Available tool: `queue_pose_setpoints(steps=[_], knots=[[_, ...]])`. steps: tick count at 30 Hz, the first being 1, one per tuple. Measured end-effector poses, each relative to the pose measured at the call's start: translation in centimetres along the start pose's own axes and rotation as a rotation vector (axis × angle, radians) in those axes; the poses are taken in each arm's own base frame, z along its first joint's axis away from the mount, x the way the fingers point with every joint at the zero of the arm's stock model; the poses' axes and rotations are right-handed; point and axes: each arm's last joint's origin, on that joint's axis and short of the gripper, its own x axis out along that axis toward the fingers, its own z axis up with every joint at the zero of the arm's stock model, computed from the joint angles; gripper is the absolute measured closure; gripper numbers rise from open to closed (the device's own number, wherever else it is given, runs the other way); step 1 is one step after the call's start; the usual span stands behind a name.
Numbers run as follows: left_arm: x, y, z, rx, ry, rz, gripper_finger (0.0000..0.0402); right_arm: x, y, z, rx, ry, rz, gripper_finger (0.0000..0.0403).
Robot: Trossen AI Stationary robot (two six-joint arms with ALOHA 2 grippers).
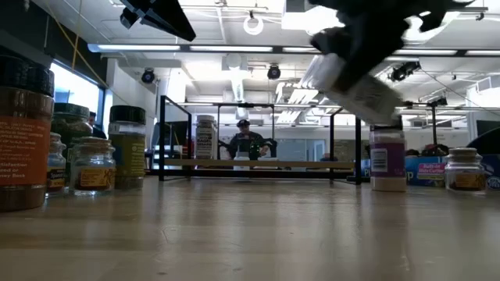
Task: Shelf spices
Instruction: Put the white seasoning bottle on the shelf aligned with the other white seasoning bottles
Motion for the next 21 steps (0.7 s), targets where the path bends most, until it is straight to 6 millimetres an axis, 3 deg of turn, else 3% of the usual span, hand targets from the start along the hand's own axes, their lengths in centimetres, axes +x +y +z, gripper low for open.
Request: queue_pose_setpoints(steps=[3,6,9,13,21], knots=[[-0.1,-0.1,-0.1,0.005,-0.003,0.000,0.0402,-0.4,-3.1,1.1,-0.037,-0.096,-0.074,0.0224],[-0.3,-0.2,-0.2,0.004,-0.003,-0.008,0.0402,-0.6,-6.4,2.5,0.043,-0.338,-0.089,0.0224],[-0.7,-0.3,-0.4,0.012,0.003,-0.018,0.0402,0.5,-8.5,2.8,0.105,-0.602,0.000,0.0224],[-1.9,0.5,-0.8,-0.003,0.035,-0.015,0.0402,4.1,-8.9,2.2,0.145,-0.766,0.042,0.0224],[-3.8,2.2,-0.9,-0.085,0.058,-0.021,0.0401,12.8,-9.6,1.3,0.190,-0.766,0.050,0.0224]])
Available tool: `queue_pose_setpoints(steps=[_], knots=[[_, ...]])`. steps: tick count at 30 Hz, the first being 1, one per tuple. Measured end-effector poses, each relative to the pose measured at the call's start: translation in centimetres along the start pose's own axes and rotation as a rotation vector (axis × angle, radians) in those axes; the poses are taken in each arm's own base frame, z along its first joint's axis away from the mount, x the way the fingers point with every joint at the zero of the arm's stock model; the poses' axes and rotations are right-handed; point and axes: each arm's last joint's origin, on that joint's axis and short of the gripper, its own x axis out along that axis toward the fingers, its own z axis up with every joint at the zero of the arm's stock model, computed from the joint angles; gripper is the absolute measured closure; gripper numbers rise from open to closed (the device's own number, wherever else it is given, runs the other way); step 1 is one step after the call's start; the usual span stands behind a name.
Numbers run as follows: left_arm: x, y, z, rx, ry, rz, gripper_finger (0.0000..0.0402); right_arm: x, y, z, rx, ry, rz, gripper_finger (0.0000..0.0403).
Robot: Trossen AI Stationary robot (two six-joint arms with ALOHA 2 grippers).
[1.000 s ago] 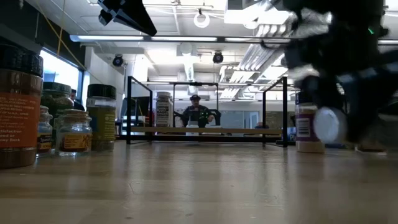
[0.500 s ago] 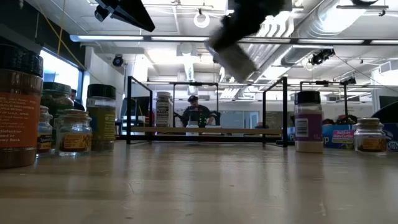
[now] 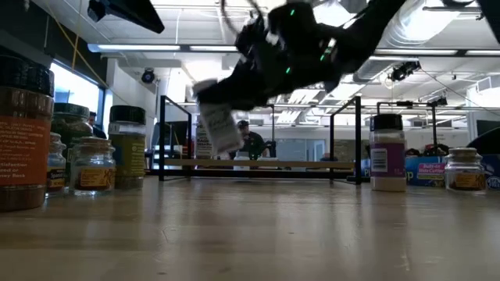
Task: Shelf spices
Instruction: Put the white seasoning bottle on the shelf aligned with the other white seasoning bottles
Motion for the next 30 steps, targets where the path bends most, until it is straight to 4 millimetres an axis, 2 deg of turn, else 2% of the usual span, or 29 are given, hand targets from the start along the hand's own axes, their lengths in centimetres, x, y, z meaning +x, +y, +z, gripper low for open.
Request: queue_pose_setpoints(steps=[3,8,13,19,21,24,27,30], knots=[[0.0,-0.1,0.0,-0.002,0.002,-0.003,0.0402,1.1,-0.9,-1.3,0.046,-0.027,0.011,0.0224],[0.3,-0.4,-0.2,-0.004,0.007,0.000,0.0402,1.2,-2.1,-1.8,0.095,-0.052,-0.014,0.0221],[0.6,-0.7,-0.3,-0.003,0.017,0.001,0.0402,1.0,-2.8,-1.9,0.116,-0.048,-0.033,0.0160],[1.1,-1.4,-0.8,0.007,0.068,-0.024,0.0402,0.9,-2.8,-2.2,0.124,-0.022,-0.043,0.0149],[1.5,-1.8,-1.1,0.018,0.076,-0.017,0.0401,0.6,-2.8,-1.8,0.123,-0.025,-0.045,0.0149],[2.2,-2.5,-1.6,0.045,0.091,-0.006,0.0395,-0.4,-2.7,0.1,0.112,-0.055,-0.050,0.0149],[3.1,-3.3,-1.9,0.088,0.100,-0.012,0.0374,-2.2,-2.6,2.7,0.094,-0.072,-0.086,0.0148],[4.3,-3.6,-1.9,0.129,0.132,-0.034,0.0344,-4.6,-1.9,5.0,0.072,-0.012,-0.160,0.0148]])
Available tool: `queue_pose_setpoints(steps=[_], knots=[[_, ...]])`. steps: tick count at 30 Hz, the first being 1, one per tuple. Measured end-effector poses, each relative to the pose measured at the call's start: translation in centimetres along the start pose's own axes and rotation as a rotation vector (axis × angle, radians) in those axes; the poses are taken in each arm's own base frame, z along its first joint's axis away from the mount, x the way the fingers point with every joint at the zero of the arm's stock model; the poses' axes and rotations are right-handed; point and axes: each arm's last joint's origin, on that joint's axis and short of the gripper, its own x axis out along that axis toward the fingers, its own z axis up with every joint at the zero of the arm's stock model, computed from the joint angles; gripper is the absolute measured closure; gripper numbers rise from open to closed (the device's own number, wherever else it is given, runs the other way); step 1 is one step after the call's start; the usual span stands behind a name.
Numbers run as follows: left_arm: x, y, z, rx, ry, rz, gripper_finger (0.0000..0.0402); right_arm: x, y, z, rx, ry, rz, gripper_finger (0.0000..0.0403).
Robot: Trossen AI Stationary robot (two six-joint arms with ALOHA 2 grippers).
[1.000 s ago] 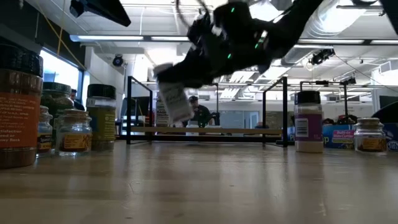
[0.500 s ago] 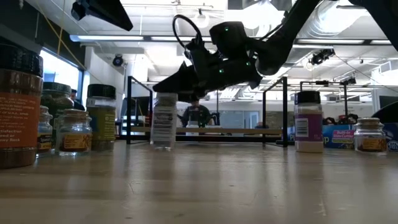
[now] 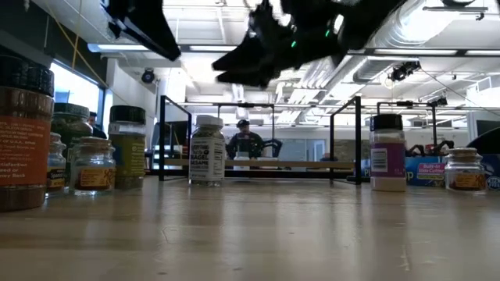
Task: Shelf spices
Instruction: Put the white seasoning bottle on the shelf aligned with the other white seasoning bottles
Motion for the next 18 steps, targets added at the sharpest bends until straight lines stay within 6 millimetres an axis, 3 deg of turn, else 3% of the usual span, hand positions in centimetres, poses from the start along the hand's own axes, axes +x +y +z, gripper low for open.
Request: queue_pose_setpoints(steps=[5,11,15,18], knots=[[3.0,1.4,0.8,0.100,0.137,-0.038,0.0288,-5.2,2.2,2.6,-0.070,0.184,-0.075,0.0147],[6.9,4.3,2.3,0.280,0.241,-0.158,0.0223,-11.1,4.4,4.7,-0.145,0.271,-0.150,0.0147],[8.8,5.4,2.9,0.447,0.239,-0.264,0.0179,-13.5,5.1,5.6,-0.138,0.257,-0.214,0.0147],[10.0,5.8,3.0,0.534,0.236,-0.319,0.0150,-14.2,5.5,6.0,-0.144,0.239,-0.219,0.0147]])
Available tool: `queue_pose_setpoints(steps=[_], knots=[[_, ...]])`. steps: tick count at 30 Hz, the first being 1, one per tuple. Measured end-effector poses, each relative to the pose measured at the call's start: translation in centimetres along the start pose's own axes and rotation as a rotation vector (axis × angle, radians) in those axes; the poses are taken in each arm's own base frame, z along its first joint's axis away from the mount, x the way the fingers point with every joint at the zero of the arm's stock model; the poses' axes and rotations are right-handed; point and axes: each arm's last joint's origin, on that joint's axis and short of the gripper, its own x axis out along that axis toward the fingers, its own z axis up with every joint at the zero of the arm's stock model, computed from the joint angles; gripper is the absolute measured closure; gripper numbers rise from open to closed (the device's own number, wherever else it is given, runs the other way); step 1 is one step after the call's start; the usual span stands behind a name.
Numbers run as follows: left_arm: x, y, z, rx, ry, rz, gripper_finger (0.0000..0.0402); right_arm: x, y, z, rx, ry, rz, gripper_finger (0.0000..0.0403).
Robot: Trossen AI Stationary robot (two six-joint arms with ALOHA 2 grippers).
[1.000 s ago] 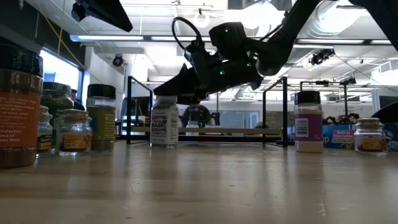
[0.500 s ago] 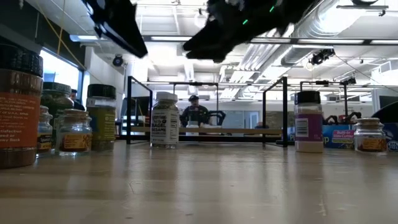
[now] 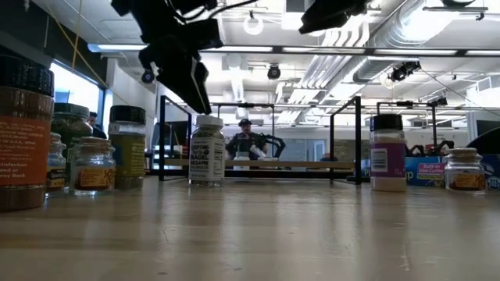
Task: Shelf spices
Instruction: Put the white seasoning bottle on the shelf aligned with the other white seasoning bottles
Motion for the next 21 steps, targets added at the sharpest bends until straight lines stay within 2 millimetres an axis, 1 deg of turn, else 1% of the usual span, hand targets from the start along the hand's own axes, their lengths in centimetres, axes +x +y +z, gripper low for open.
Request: queue_pose_setpoints(steps=[5,10,18,21], knots=[[1.8,0.5,-0.3,0.076,0.033,-0.049,0.0115,0.1,0.2,-0.1,-0.008,0.006,0.007,0.0147],[3.1,0.3,-0.5,0.092,0.068,-0.061,0.0107,0.4,0.3,-0.2,-0.012,0.021,0.007,0.0147],[3.2,0.1,0.1,0.103,0.009,-0.082,0.0108,0.4,0.3,-0.2,-0.013,0.020,0.007,0.0147],[3.2,0.1,0.3,0.101,-0.011,-0.076,0.0115,0.4,0.3,-0.2,-0.009,0.020,0.007,0.0147]])
